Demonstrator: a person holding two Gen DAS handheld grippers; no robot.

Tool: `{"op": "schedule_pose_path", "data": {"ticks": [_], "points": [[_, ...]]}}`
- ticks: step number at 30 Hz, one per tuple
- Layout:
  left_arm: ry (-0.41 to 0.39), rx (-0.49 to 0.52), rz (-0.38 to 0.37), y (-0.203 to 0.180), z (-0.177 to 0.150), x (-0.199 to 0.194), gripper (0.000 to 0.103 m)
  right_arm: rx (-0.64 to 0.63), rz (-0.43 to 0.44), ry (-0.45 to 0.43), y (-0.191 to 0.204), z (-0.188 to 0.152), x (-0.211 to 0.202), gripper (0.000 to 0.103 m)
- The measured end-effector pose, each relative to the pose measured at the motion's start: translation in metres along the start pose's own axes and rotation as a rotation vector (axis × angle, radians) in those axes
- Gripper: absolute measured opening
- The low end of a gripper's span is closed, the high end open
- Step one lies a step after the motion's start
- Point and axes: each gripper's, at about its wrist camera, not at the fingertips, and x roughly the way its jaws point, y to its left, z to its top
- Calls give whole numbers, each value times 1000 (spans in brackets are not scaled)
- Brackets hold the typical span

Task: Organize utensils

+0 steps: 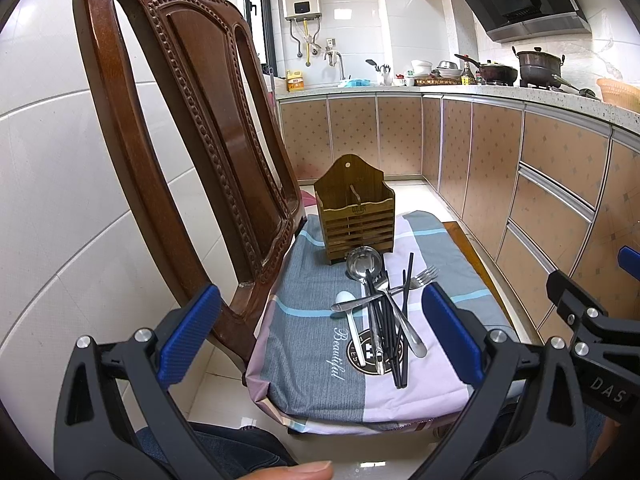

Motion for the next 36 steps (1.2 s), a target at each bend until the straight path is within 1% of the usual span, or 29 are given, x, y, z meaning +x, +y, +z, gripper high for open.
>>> {"op": "schedule_pose_path", "data": {"ticks": [16,21,23,24,27,30,31,32,33,34,35,36], "points": [[3,1,-2,0,-3,-1,99,0,3,1,2,-4,0,100],[18,4,-7,2,-7,4,99,0,-7,11,1,-6,4,100],[45,8,-11,1,-10,12,99,-12,-49,39,1,-7,13,100],[66,12,-5,2,-12,17,99,-40,-65,82,1,-9,25,100],[110,13,33,6,-21,35,99,-103,-69,208,1,-23,56,100],[162,1,21,12,-31,55,99,-141,-88,282,0,-38,78,100],[177,1,17,13,-34,63,97,-143,-79,293,0,-41,83,99],[191,1,8,14,-37,69,91,-138,-76,305,0,-42,88,95],[204,2,-1,14,-38,75,87,-132,-77,314,-1,-45,93,92],[221,2,-13,14,-40,82,80,-130,-83,323,-1,-47,100,84],[240,-3,-32,15,-41,92,73,-130,-90,334,-2,-48,107,72],[255,-5,-48,13,-40,98,69,-129,-94,347,-3,-48,115,65]]}}
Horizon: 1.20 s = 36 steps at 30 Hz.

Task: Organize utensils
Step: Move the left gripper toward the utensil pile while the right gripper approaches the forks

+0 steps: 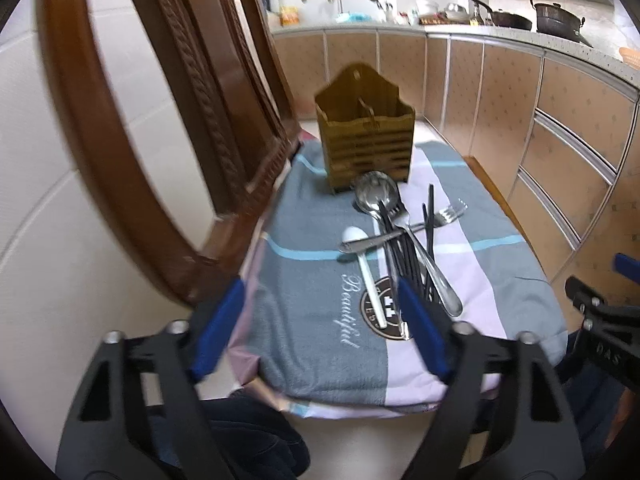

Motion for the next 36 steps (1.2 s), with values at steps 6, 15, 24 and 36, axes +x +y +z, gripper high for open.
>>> {"op": "schedule_pose_path", "data": {"ticks": [6,15,24,36], "points": [[45,54,-113,-13,40,58,43,16,55,41,-1,44,49,37],[72,189,-60,-39,108,173,53,-55,131,22,21,132,131,42],[173,188,-91,-34,95,205,53,86,293,129,2,130,174,49],[171,185,-130,-41,88,202,65,70,350,190,16,128,202,49]]}}
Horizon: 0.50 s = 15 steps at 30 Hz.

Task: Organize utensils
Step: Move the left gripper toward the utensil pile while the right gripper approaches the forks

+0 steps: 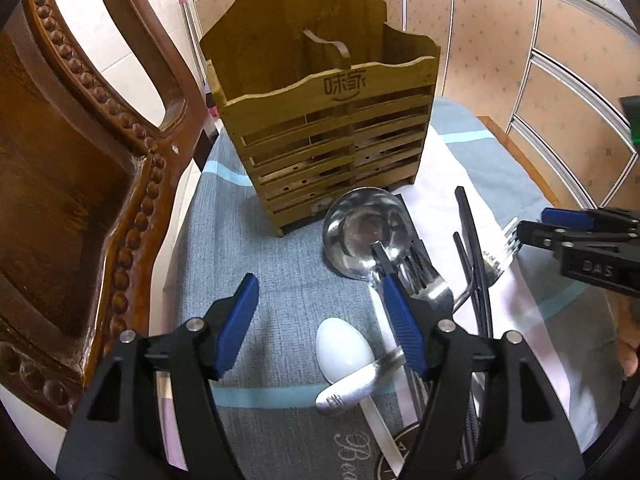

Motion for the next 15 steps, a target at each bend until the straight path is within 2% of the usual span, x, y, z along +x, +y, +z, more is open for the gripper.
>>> {"op": "schedule_pose_path", "data": {"ticks": [6,8,9,12,15], "points": [[0,-7,-7,1,-4,-1,66,16,122,32,9,0,8,47],[-1,-10,-10,0,-5,-1,67,-1,125,29,14,-1,7,25],[-1,-11,-11,0,-5,-1,68,-5,121,25,13,-1,6,21],[-1,-9,-16,-4,-4,2,69,18,163,4,10,-1,-1,14],[1,-10,-30,-9,-1,5,69,35,165,-13,6,0,-7,11]]}}
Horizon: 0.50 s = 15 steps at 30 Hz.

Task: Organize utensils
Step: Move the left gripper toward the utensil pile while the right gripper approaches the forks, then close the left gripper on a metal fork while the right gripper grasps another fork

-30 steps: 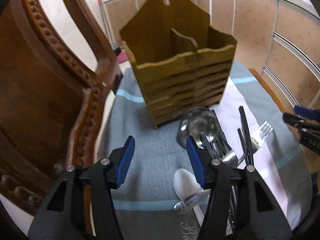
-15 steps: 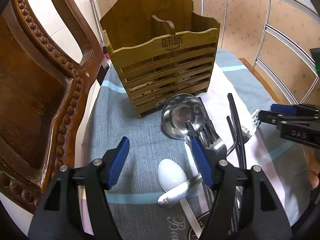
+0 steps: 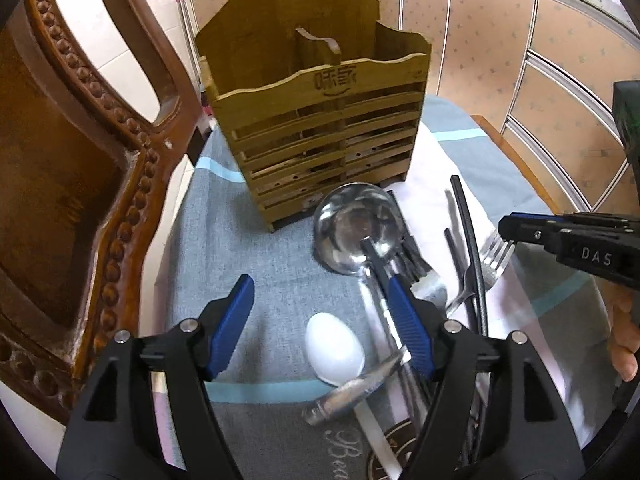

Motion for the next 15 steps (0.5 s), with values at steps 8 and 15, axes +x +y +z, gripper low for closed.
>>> {"op": "schedule_pose_path", "data": {"ticks": [8,15], "points": [[69,-35,-137,-28,18,20,69,-16,-21,-36,3,3,-13,10],[180,-79,-152,-42,28,59,45,-21,-23,-38,0,0,-12,10]]}}
